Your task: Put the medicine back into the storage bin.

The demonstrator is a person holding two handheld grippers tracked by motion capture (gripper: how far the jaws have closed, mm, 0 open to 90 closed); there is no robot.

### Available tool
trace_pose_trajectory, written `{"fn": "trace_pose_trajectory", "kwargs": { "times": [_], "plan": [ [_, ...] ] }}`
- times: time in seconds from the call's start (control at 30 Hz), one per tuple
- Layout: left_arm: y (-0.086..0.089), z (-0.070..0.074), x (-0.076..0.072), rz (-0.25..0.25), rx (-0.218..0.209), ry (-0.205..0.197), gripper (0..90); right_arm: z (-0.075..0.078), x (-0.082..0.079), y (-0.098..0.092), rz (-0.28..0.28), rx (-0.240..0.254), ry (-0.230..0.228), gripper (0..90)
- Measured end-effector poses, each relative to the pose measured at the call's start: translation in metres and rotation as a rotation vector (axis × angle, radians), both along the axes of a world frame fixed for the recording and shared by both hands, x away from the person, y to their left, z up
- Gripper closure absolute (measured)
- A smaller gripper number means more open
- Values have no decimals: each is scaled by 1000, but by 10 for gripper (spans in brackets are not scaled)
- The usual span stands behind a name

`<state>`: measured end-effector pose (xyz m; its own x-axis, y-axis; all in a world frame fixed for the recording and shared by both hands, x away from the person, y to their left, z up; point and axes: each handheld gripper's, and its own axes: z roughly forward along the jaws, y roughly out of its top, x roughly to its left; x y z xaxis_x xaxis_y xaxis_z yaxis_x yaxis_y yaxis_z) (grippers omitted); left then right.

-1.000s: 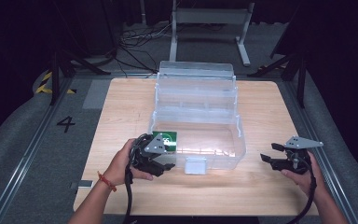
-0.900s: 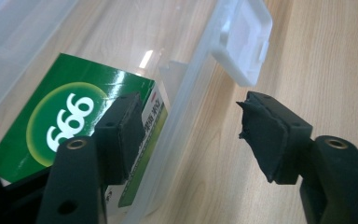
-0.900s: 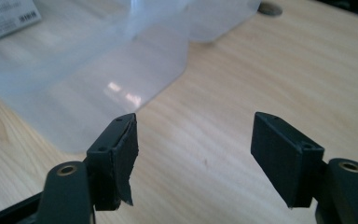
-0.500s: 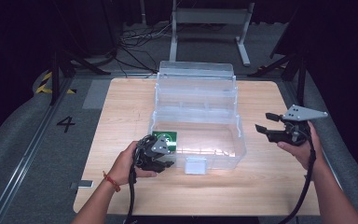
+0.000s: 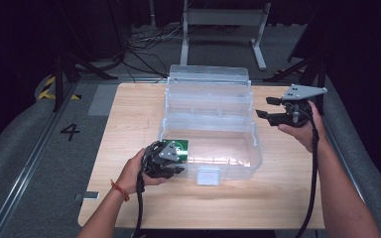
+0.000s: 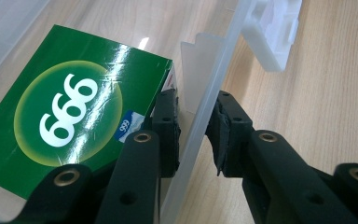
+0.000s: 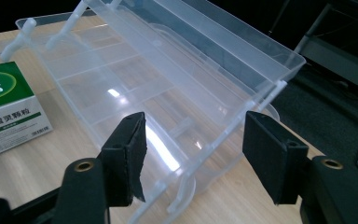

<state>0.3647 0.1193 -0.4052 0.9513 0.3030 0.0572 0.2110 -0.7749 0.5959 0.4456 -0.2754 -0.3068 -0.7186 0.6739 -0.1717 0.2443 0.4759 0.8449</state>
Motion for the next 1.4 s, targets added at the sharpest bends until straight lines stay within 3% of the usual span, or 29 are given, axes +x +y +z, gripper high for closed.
{"fn": "trace_pose_trajectory", "kwargs": {
  "times": [0.17, 0.47, 0.77, 0.87, 1.07, 1.23, 1.4],
  "plan": [
    [0, 0, 0, 2, 5, 7, 744, 0, 20, 26, 38, -45, 15, 419],
    [-1, 1, 1, -11, 16, 1, 747, -2, 49, 52, 77, -103, 53, 455],
    [0, 0, 0, 0, 2, 0, 745, -5, 71, 58, 83, -117, 86, 512],
    [1, 0, 0, -2, -4, 3, 744, -8, 78, 60, 86, -118, 102, 571],
    [1, 0, 0, 3, -9, 7, 743, -13, 89, 63, 103, -113, 134, 583],
    [1, -1, 0, 7, -12, 4, 740, -16, 93, 67, 146, -163, 166, 681],
    [1, -1, 0, 9, -14, 7, 740, -17, 93, 70, 164, -195, 164, 700]
  ]
}}
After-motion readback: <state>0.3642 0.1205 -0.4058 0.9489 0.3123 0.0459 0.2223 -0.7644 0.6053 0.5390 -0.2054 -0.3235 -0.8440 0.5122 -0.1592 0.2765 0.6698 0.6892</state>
